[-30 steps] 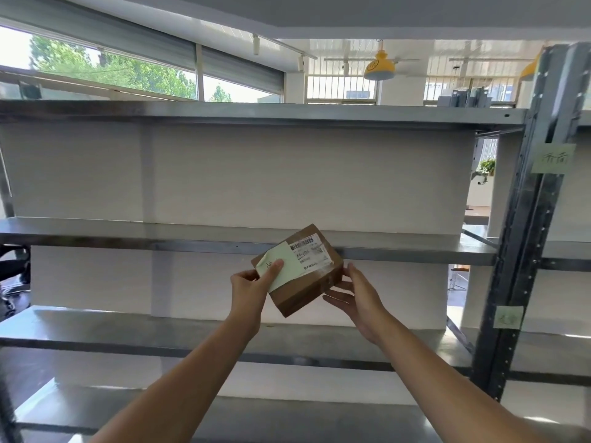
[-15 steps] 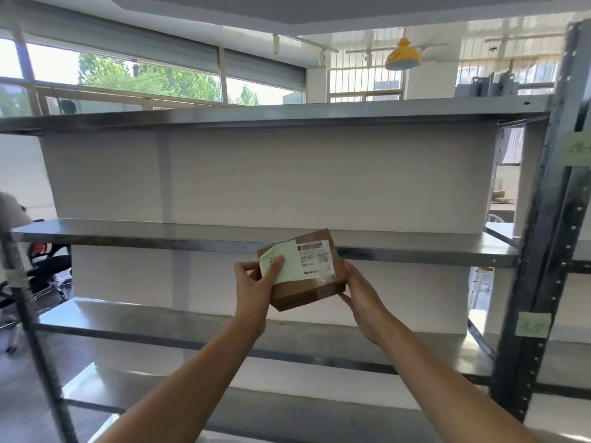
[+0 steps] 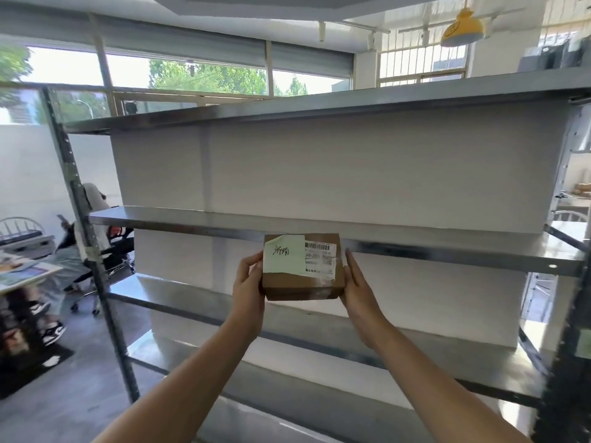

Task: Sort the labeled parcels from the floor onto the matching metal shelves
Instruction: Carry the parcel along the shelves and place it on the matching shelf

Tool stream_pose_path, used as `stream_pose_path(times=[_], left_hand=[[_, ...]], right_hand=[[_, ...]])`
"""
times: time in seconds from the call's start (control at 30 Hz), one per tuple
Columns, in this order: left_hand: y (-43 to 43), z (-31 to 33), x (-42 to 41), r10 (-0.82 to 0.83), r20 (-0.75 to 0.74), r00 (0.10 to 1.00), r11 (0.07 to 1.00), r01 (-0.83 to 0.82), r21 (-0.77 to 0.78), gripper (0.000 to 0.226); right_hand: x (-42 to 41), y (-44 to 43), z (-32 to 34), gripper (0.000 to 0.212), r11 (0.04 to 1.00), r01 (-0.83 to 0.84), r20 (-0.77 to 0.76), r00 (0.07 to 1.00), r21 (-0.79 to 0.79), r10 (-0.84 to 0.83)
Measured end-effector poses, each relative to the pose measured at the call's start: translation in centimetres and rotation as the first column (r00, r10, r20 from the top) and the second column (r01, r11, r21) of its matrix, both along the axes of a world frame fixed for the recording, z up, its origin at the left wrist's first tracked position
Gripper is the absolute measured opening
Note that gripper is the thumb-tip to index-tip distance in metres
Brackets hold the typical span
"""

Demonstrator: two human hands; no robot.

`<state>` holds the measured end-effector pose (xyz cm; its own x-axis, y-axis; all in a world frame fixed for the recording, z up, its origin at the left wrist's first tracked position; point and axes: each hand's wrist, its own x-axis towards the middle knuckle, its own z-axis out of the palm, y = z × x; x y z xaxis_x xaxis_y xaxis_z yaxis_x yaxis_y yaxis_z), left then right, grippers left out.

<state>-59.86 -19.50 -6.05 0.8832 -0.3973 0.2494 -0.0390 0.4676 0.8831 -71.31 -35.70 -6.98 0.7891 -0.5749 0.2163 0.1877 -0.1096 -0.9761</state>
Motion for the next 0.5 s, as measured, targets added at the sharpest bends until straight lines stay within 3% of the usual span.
stream_pose_path(times=[0.13,0.5], left_hand=[[2.8,-1.3,0.4,0.038,-0.010,0.999,0.999,-0.038,0.018,0.022],[13.3,-3.3,3.7,0.322,-0.108,0.941,0.946,-0.323,0.007,0.020]], right_hand=[[2.0,1.9,-1.6,0.038,0.997,-0.071,0.035,0.997,0.026,0.071],[10.8,10.4,-3.5,0.037,0.925,-0.343,-0.007,0.937,0.164,0.349]])
